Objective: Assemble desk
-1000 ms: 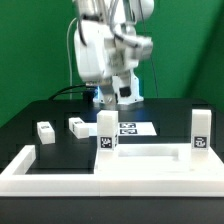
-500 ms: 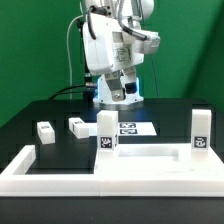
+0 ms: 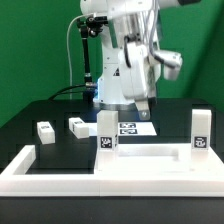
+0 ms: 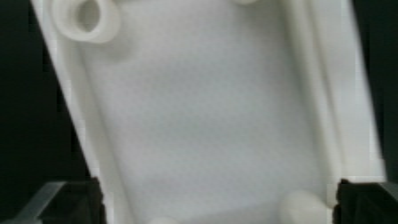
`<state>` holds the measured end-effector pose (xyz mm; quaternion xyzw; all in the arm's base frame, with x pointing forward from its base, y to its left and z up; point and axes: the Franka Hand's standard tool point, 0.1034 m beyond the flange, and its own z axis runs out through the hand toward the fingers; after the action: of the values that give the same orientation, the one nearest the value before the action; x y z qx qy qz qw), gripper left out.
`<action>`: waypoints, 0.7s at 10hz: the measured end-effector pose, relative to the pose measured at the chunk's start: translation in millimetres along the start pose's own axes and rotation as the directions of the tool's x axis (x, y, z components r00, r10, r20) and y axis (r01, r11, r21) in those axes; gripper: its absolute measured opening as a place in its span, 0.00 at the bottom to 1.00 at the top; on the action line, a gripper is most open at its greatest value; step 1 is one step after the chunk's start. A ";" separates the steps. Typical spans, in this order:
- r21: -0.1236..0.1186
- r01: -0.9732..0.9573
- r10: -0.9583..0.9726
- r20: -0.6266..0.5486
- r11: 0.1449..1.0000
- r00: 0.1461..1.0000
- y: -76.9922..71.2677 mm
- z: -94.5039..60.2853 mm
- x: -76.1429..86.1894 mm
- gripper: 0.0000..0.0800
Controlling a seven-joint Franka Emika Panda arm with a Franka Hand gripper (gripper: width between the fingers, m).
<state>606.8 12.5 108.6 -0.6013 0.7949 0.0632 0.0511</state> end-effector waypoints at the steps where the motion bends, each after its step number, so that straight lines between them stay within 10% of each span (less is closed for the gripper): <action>1: -0.021 0.008 -0.008 -0.003 1.000 1.000 3.6 5.3 3.7 0.81; 5: -0.015 0.011 -0.011 -0.004 1.000 1.000 3.0 5.5 2.1 0.81; 7: 0.075 0.011 -0.007 -0.048 0.997 0.999 27.8 29.2 -4.0 0.81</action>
Offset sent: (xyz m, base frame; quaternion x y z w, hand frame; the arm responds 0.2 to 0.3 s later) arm 0.0000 0.0000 0.0000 0.0000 0.0000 0.0000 1.0000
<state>581.3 28.4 81.5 -0.6039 0.7949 0.0187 0.0552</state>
